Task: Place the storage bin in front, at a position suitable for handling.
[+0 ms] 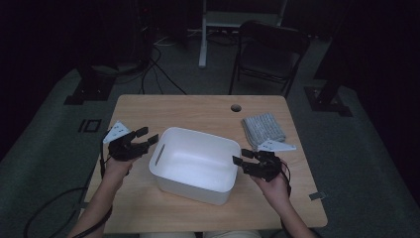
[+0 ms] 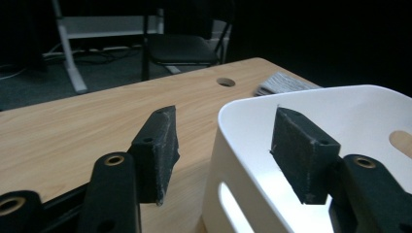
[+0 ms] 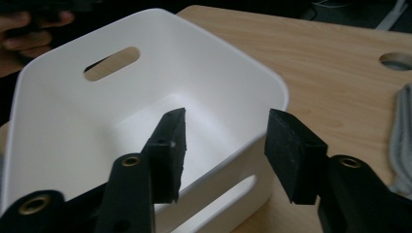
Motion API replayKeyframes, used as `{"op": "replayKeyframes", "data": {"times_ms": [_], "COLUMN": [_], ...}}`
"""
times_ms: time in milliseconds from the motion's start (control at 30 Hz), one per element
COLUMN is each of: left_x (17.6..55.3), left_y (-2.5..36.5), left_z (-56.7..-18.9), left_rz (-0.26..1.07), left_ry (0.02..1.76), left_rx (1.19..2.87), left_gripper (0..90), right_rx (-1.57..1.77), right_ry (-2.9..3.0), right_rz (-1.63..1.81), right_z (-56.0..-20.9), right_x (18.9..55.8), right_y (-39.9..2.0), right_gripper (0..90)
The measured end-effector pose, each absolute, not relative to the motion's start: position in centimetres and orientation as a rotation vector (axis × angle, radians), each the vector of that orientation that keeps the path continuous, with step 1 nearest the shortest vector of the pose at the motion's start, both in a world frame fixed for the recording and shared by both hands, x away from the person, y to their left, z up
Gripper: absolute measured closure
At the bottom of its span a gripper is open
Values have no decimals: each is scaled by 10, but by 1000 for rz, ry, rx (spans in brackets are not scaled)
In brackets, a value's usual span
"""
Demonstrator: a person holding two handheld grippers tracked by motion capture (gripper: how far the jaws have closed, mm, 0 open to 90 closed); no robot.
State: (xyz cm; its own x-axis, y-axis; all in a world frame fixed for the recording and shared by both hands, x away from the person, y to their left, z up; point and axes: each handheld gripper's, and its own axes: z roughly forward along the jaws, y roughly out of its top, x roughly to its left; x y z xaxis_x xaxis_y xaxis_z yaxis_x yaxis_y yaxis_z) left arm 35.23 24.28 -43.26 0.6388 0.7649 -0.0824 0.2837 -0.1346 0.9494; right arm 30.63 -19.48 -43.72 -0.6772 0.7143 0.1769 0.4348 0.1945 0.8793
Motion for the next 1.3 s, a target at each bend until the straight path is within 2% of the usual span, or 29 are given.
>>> {"op": "replayKeyframes", "data": {"times_ms": [267,500,533,567,800,1300], "left_x": [381,396,397,398,400,384], "left_y": [229,216,214,212,209,217], "left_z": [-438,-443,-444,-444,-444,-443], "left_rz": [427,400,405,412,437,464], "left_ry": [857,844,836,836,861,895], "left_rx": [1768,1822,1825,1836,1849,1847], "left_gripper": [451,591,634,638,814,822], "right_rx": [1147,1182,1189,1191,1172,1213], "right_ry": [2204,2212,2216,2213,2227,2230], "right_rz": [1481,1504,1512,1509,1489,1440], "right_z": [-447,-452,-452,-452,-453,-450], "right_x": [286,273,272,272,269,278], "right_y": [-194,-192,-191,-191,-185,-182], "right_gripper": [420,400,399,403,468,547]}}
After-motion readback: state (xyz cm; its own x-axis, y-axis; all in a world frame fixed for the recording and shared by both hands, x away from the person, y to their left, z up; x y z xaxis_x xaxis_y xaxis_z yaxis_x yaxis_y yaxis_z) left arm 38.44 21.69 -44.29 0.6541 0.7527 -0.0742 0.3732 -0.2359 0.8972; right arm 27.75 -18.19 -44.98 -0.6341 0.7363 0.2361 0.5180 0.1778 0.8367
